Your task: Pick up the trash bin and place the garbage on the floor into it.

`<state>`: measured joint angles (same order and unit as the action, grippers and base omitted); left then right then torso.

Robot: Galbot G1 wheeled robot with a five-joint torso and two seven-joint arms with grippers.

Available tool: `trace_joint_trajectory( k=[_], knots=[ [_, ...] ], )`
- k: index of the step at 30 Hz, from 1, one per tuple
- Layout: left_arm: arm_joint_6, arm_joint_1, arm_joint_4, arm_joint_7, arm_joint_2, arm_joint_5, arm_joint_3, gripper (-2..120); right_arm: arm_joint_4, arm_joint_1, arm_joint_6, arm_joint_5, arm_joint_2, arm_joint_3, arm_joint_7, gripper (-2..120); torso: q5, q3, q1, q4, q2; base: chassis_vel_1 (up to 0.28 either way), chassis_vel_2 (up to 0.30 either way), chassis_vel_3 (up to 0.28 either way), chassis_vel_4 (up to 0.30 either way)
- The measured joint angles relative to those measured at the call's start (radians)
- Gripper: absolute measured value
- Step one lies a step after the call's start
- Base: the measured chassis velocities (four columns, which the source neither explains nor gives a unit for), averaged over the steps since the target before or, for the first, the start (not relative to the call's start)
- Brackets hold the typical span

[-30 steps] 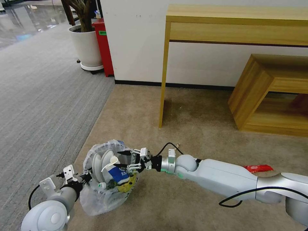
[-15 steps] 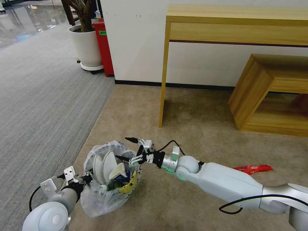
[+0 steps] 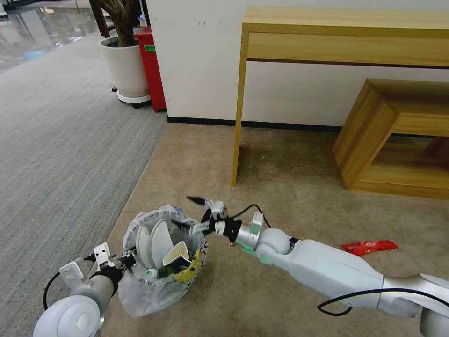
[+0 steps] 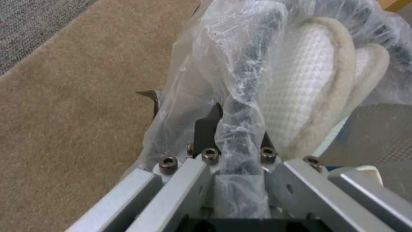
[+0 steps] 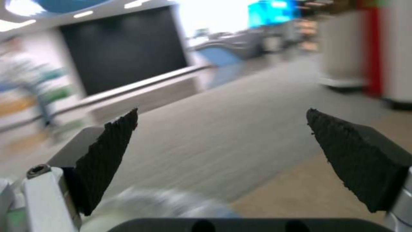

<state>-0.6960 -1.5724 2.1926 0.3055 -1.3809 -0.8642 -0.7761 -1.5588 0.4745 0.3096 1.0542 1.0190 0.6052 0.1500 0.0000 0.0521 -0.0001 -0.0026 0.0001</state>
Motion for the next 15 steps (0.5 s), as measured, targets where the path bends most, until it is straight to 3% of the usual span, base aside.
trace_joint_trajectory(
  k=[1, 2, 5, 6, 9, 10, 13, 15],
  knots=[
    [0.001, 0.001, -0.002, -0.001, 0.0, 0.0, 0.0, 1, -0.006, 0.019, -0.032, 0.026, 0.004, -0.033, -0.09, 100, -0.0001, 0.0, 0.0, -0.0003, 0.0, 0.0, 0.0, 0.0, 0.0],
    [0.001, 0.001, -0.002, -0.001, 0.0, 0.0, 0.0, 1, -0.006, 0.019, -0.032, 0.026, 0.004, -0.033, -0.09, 100, -0.0001, 0.0, 0.0, -0.0003, 0.0, 0.0, 0.0, 0.0, 0.0],
    [0.001, 0.004, -0.006, -0.003, -0.006, 0.007, 0.008, 1, 0.008, 0.048, -0.098, 0.064, 0.031, -0.071, -0.288, 100, -0.0001, 0.0, 0.0, -0.0004, 0.0, 0.0, 0.0, 0.0, 0.0],
    [0.001, 0.004, -0.006, -0.003, -0.006, 0.007, 0.008, 1, 0.008, 0.048, -0.098, 0.064, 0.031, -0.071, -0.288, 100, -0.0001, 0.0, 0.0, -0.0004, 0.0, 0.0, 0.0, 0.0, 0.0],
    [0.002, 0.002, -0.008, -0.008, -0.011, 0.017, 0.011, 1, 0.048, 0.065, -0.165, 0.082, 0.09, -0.087, -0.474, 100, 0.0, 0.0, 0.0, -0.0002, 0.0, 0.0, 0.0, 0.0, 0.0],
    [0.002, 0.002, -0.008, -0.008, -0.011, 0.017, 0.011, 1, 0.048, 0.065, -0.165, 0.082, 0.09, -0.087, -0.474, 100, 0.0, 0.0, 0.0, -0.0002, 0.0, 0.0, 0.0, 0.0, 0.0],
    [0.003, -0.005, -0.005, -0.011, -0.013, 0.02, 0.009, 1, 0.097, 0.076, -0.226, 0.107, 0.168, -0.09, -0.644, 100, -0.0002, 0.0, 0.0, 0.0, 0.0, 0.0, 0.0, 0.0, 0.0],
    [0.003, -0.007, -0.002, -0.012, -0.013, 0.02, 0.007, 1, 0.111, 0.078, -0.237, 0.104, 0.186, -0.09, -0.675, 100, 0.0001, 0.0, 0.0, 0.0002, 0.0, 0.0, 0.0, 0.0, 0.0]
  ],
)
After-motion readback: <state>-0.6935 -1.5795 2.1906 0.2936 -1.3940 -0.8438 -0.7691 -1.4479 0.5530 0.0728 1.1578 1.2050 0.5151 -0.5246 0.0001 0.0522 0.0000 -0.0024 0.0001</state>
